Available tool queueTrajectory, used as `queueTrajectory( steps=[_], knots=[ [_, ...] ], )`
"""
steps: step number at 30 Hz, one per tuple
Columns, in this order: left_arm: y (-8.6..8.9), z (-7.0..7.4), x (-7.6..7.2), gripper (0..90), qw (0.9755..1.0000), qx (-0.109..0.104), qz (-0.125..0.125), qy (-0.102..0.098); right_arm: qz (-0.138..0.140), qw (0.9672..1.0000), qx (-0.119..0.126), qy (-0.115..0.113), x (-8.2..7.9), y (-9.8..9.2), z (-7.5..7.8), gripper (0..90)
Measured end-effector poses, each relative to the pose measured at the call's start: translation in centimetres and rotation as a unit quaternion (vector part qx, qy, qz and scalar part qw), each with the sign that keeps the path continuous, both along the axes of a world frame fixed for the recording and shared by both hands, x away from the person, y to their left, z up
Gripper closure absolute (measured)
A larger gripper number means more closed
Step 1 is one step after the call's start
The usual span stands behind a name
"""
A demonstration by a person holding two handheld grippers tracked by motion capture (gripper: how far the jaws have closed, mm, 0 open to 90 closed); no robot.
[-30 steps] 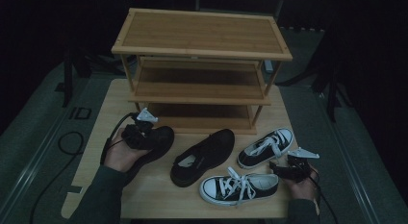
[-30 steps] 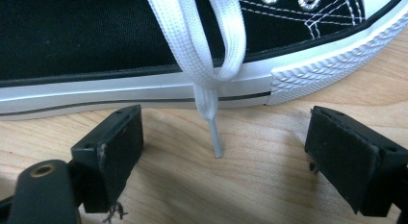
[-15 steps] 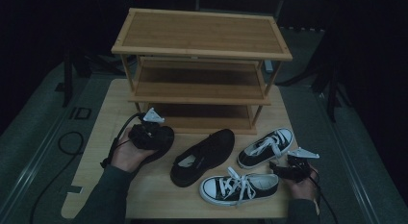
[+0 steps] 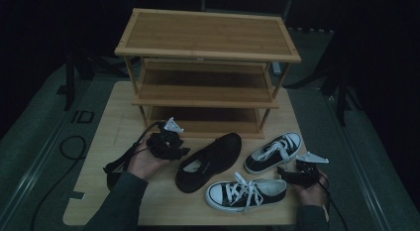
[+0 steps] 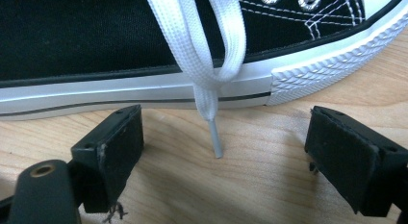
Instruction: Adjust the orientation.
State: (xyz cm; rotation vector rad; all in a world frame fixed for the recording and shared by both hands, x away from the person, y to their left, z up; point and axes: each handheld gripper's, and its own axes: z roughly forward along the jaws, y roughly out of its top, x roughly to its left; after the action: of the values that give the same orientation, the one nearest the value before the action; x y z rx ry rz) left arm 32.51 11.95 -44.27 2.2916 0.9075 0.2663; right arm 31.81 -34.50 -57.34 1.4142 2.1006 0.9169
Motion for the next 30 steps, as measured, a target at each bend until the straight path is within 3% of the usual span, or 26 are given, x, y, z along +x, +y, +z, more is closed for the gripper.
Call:
queueTrajectory(
  steps=[6,11,17,23,30],
  knots=[
    [-0.8,-0.5,0.2,59.5,0.9999,0.008,-0.009,0.008,0.000,1.0000,0.000,0.000,0.0,0.0,0.0,13.4],
    [-1.8,-1.4,0.4,66.7,0.9994,0.025,-0.017,0.017,0.000,1.0000,0.000,0.000,0.0,0.0,0.0,13.4],
    [-3.1,-2.2,0.8,69.1,0.9988,0.031,-0.028,0.025,-0.001,1.0000,0.000,0.001,0.0,0.0,0.0,13.3],
    [-4.6,-2.9,1.5,75.5,0.9977,0.059,-0.020,0.025,0.000,1.0000,0.000,0.000,0.0,0.0,0.0,13.4],
    [-5.3,-3.4,2.1,78.5,0.9977,0.062,-0.011,0.024,0.000,1.0000,0.000,0.000,0.0,0.0,0.0,13.3]
  ],
)
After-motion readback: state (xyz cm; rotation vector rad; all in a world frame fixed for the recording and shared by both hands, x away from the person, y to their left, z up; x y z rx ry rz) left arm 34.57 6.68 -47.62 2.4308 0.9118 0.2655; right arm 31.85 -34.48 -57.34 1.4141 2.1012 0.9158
